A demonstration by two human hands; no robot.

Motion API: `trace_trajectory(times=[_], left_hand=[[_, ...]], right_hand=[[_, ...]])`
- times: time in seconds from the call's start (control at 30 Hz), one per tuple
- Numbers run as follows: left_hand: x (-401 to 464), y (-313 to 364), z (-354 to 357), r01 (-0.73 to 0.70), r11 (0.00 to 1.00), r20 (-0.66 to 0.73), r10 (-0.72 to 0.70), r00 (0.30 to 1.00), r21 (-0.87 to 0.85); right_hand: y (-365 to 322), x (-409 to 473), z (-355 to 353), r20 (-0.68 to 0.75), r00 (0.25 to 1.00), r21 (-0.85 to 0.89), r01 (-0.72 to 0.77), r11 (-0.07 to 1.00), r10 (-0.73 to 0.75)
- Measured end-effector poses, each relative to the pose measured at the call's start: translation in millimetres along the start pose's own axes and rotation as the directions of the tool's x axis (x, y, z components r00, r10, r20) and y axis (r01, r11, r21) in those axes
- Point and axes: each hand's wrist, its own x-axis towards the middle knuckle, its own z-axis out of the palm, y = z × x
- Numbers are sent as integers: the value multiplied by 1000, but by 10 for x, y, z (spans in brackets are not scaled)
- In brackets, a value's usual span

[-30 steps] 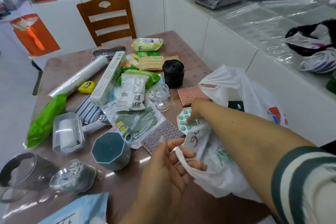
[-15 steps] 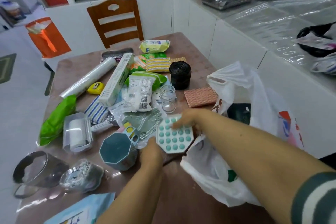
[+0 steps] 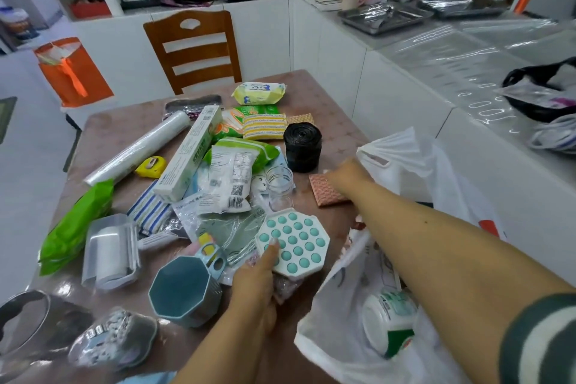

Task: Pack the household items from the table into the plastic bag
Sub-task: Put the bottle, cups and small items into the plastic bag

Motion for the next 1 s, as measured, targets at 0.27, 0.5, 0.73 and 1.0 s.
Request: trace_trajectory(times=[0.27, 0.5, 0.73, 1.0], left_hand=[[82, -55, -53, 16, 1000, -4, -16, 1000, 5], [115, -58, -116, -49, 998, -51, 51, 997, 34], [58, 11, -15, -93, 995, -4, 92, 996, -26], [-51, 35, 105, -50, 999, 62, 51, 997, -18]], right_hand=[[-35, 83, 15, 168, 981, -289, -46, 956, 97], [-288, -41, -403, 71, 997, 12, -32, 999, 32], [-207, -476, -351, 581, 814, 209, -154, 966, 4], [0, -728, -118, 758, 650, 229, -341, 912, 52]])
